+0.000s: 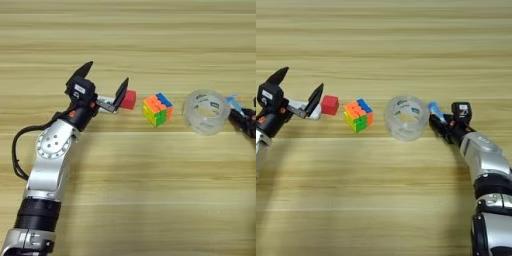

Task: Move the objects on the table

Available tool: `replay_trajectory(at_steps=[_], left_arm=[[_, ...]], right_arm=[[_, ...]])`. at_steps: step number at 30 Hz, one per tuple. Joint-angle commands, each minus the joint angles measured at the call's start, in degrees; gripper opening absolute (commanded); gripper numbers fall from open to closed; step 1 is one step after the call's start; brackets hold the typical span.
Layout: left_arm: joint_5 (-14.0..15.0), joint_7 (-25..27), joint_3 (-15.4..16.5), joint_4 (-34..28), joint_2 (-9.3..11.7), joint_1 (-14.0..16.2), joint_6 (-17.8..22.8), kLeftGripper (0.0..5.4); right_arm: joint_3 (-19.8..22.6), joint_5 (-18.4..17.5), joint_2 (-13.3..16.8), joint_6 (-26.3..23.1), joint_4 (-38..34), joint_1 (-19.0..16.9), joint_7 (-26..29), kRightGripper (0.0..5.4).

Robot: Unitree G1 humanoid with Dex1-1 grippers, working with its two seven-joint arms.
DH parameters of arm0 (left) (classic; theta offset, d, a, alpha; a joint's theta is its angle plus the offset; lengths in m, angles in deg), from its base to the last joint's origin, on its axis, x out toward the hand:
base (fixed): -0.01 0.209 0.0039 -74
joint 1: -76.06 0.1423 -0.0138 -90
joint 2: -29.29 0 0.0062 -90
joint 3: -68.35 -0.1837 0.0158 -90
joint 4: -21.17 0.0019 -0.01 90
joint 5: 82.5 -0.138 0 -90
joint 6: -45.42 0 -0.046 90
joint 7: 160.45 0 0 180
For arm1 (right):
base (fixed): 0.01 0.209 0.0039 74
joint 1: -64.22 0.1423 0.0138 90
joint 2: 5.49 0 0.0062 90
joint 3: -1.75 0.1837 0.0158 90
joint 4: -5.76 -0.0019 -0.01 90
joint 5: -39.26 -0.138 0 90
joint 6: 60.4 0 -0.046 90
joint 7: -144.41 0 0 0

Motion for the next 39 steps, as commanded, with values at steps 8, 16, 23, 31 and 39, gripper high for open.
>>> replay_trajectory(at_steps=[8, 16, 23, 31, 39], left_arm=[[0.39, 0.3, 0.32, -0.37, 0.61, -0.03, 0.57, 5.4], [0.34, 0.43, 0.38, -0.25, 0.71, -0.11, 0.49, 5.4], [0.23, 0.57, 0.17, -0.04, 0.55, -0.24, 0.34, 5.4], [0.08, 0.53, -0.05, -0.1, 0.38, -0.3, 0.32, 5.4], [-0.14, 0.32, -0.25, 0.25, 0.17, -0.52, 0.25, 5.4]], right_arm=[[-0.1, 0.46, -0.86, -2.24, 0.39, -1.61, 0.32, 3.85], [0.67, -0.33, -0.99, -2.44, -2.07, -2.04, 0.21, 4.64], [1.0, -0.11, -1.03, -2.29, -5.6, -2.88, -0.79, 5.37], [1.26, -0.22, -0.7, -2.78, -8.65, -3.69, -1.62, 5.37], [3.6, -0.72, 0.91, -3.55, -13.98, -4.51, -3.25, 5.37]])
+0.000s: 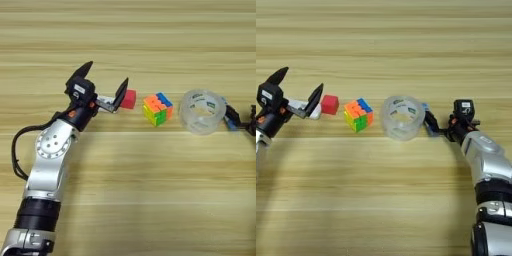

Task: Move the objects on the table

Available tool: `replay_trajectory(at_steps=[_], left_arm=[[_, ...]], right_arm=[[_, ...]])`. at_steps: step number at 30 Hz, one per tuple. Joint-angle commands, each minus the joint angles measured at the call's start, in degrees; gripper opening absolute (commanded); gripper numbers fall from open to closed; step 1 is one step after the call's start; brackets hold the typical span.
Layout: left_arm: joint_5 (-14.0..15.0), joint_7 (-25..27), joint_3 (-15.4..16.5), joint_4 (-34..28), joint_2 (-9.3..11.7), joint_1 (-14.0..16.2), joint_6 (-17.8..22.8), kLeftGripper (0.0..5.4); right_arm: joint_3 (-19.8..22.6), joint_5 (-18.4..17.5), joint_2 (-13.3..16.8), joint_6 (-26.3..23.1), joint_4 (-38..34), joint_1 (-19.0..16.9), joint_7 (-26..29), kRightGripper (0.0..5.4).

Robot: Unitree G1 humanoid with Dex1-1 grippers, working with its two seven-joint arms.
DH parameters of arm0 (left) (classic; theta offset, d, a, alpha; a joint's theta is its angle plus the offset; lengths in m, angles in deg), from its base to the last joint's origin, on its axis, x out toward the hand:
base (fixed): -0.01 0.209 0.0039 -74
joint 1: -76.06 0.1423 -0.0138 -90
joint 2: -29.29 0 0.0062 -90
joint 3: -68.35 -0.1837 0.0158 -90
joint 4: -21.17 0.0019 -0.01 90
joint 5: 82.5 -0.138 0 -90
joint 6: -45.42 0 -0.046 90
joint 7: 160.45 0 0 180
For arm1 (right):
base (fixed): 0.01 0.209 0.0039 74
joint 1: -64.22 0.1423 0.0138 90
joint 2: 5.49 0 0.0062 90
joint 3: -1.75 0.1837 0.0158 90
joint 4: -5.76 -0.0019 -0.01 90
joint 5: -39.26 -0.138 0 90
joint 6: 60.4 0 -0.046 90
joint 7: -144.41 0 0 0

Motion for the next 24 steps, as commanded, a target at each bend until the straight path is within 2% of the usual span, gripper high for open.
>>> replay_trajectory(at_steps=[1, 9, 15, 21, 24], left_arm=[[-0.14, -0.09, -0.36, 0.36, 0.14, -0.56, 0.33, 5.4], [-1.05, -2.37, 0.42, 2.34, 0.14, -1.36, 0.45, 5.4], [-1.96, -3.76, 0.42, 3.56, 0.38, -1.82, 0.26, 5.4], [-2.46, -4.26, 0.26, 3.66, 0.18, -1.84, 0.1, 5.4], [-2.5, -4.43, 0.27, 3.84, 0.02, -1.85, 0.09, 5.4]], right_arm=[[1.42, -0.6, 1.21, -1.49, -5.09, -1.01, -0.93, 5.37], [2.13, -1.59, 0.31, -3.72, -16.19, -3.03, -2.55, 5.37], [-0.14, -1.89, -0.46, -7.31, -22.18, -3.52, -2.02, 5.37], [-2.59, -2.03, 0.38, -11.97, -25.87, -2.69, -1.41, 5.37], [-6.19, -0.14, 1.11, -14.17, -28.77, -2.69, -0.53, 5.37]])
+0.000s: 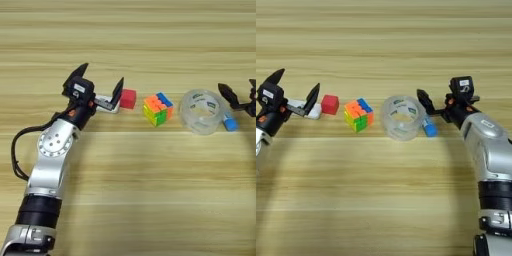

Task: Move the objects on the table

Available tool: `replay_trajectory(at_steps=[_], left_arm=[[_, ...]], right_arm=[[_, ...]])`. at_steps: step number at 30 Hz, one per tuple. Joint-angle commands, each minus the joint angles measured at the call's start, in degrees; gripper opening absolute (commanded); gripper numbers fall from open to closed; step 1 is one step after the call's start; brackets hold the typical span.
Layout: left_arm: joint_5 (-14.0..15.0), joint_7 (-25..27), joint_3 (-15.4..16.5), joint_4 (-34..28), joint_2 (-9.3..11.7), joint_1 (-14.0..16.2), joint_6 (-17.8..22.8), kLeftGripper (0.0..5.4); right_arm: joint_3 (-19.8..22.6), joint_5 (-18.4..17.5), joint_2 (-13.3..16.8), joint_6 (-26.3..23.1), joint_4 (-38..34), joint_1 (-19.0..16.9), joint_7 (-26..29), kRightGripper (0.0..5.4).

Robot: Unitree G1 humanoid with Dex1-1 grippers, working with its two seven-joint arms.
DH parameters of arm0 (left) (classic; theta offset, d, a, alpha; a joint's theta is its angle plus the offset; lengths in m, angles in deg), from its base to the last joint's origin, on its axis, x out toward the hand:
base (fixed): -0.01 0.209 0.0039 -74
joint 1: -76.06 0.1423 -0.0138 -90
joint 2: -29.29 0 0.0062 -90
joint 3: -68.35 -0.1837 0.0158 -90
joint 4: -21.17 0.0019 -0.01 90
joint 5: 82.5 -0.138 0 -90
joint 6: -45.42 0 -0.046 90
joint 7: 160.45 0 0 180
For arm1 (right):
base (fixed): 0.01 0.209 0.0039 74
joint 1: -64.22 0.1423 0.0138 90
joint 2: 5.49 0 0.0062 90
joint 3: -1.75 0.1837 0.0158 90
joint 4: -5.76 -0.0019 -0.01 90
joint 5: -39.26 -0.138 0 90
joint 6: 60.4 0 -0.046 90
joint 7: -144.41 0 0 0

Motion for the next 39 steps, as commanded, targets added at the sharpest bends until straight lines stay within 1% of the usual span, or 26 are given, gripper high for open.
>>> replay_trajectory(at_steps=[1, 5, 9, 11, 12, 13, 15, 17, 20, 23, 28, 31, 32, 37, 39], left_arm=[[-0.32, -0.47, 0.0, 0.41, 0.02, -0.58, 0.15, 5.4], [-0.27, -0.61, -0.09, 0.28, -0.14, -0.45, 0.17, 5.4], [-0.22, -0.71, -0.18, 0.07, -0.23, -0.28, 0.2, 5.4], [-0.21, -0.7, -0.23, -0.08, -0.25, -0.19, 0.19, 5.4], [-0.19, -0.69, -0.23, -0.14, -0.26, -0.14, 0.18, 5.4], [-0.18, -0.66, -0.24, -0.17, -0.28, -0.11, 0.17, 5.4], [-0.07, -0.52, -0.22, -0.31, -0.26, -0.03, 0.21, 5.4], [0.01, -0.37, -0.19, -0.37, -0.2, 0.02, 0.22, 5.4], [0.03, -0.2, -0.22, -0.35, -0.14, 0.07, 0.08, 5.4], [0.05, -0.11, -0.22, -0.29, -0.12, 0.04, -0.03, 5.4], [0.08, -0.07, -0.24, -0.34, -0.18, 0.06, -0.02, 5.4], [0.07, -0.09, -0.26, -0.51, -0.2, 0.11, 0.05, 5.4], [0.09, -0.11, -0.26, -0.63, -0.22, 0.14, 0.08, 5.4], [0.21, -0.05, -0.3, -1.06, -0.27, 0.19, 0.26, 5.4], [0.21, -0.02, -0.32, -1.04, -0.27, 0.2, 0.3, 5.4]], right_arm=[[-4.41, 2.34, 1.25, -2.83, -3.65, 0.45, 1.06, 5.37], [-8.06, 4.43, 1.08, -3.89, -4.42, -0.11, 1.79, 5.37], [-11.05, 6.75, 1.1, -3.95, -3.07, 0.17, 2.57, 5.37], [-11.87, 7.61, 0.79, -3.58, -1.9, 0.36, 2.8, 5.08], [-11.97, 7.8, 0.62, -3.47, -1.22, 0.49, 2.87, 5.01], [-12.0, 7.98, 0.5, -3.19, -0.39, 0.68, 2.9, 4.8], [-11.98, 8.24, 0.34, -2.89, 0.81, 0.99, 2.91, 4.59], [-11.84, 8.19, -0.01, -3.15, 2.2, 1.58, 3.0, 4.25], [-10.48, 6.37, -1.09, -4.83, 4.77, 3.14, 3.47, 3.88], [-10.34, 5.72, -1.52, -5.76, 6.5, 4.1, 3.92, 3.61], [-10.46, 5.79, -1.78, -6.03, 7.21, 4.49, 4.35, 2.98], [-10.38, 5.86, -1.96, -6.09, 7.94, 4.73, 4.29, 2.72], [-10.39, 5.95, -1.99, -5.97, 8.17, 4.78, 4.26, 2.52], [-10.64, 6.42, -1.98, -5.47, 8.26, 4.78, 4.22, 2.0], [-10.64, 6.46, -2.01, -5.4, 8.18, 4.75, 4.15, 1.88]])
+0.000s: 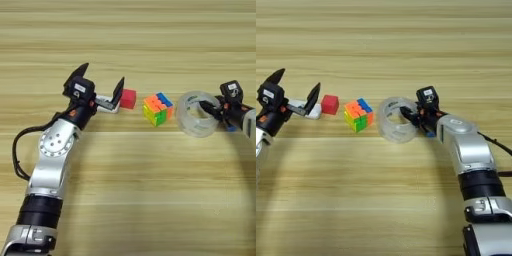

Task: Move the objects on the table

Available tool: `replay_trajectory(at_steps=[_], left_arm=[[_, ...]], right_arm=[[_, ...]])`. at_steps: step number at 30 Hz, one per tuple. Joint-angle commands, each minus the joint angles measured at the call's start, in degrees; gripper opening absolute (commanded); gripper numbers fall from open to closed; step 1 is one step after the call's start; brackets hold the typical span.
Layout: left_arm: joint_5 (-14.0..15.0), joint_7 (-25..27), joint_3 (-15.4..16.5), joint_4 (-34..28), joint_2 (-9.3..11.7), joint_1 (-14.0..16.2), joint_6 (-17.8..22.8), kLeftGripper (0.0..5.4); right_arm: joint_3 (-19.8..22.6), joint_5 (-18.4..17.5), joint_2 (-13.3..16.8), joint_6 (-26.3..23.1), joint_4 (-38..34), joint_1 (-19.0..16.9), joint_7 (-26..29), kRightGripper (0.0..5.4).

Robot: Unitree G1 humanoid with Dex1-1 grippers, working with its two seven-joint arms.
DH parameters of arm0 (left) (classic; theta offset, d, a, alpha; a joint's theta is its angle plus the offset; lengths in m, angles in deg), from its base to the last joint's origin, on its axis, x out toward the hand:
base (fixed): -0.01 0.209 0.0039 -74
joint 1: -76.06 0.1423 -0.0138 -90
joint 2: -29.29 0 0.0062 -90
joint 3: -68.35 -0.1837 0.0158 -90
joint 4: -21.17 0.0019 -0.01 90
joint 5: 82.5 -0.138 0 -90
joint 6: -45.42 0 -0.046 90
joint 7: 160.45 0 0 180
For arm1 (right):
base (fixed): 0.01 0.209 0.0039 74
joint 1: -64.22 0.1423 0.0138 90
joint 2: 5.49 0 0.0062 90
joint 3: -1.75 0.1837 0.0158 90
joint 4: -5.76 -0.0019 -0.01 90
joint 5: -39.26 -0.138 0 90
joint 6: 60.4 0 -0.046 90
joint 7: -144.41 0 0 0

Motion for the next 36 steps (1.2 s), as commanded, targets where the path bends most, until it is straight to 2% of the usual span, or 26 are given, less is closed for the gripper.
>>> replay_trajectory(at_steps=[1, 4, 24, 36], left_arm=[[0.18, 0.22, -0.22, -0.47, 0.11, 0.16, 0.34, 5.4], [0.17, 0.23, -0.22, -0.43, 0.1, 0.15, 0.33, 5.4], [0.26, 0.21, -0.01, -0.2, 0.17, 0.15, 0.22, 5.4], [0.27, 0.25, 0.14, 0.18, 0.23, 0.08, -0.02, 5.4]], right_arm=[[-0.35, 0.43, -0.19, -0.65, 0.29, 0.03, 0.21, 1.75], [-0.01, 0.29, -0.16, -0.76, -0.34, -0.02, -0.04, 1.56], [2.17, -1.51, -0.05, -3.43, -7.66, -1.4, -0.1, 1.53], [6.0, -2.91, 1.04, -5.01, -12.48, -1.17, -1.01, 1.53]])
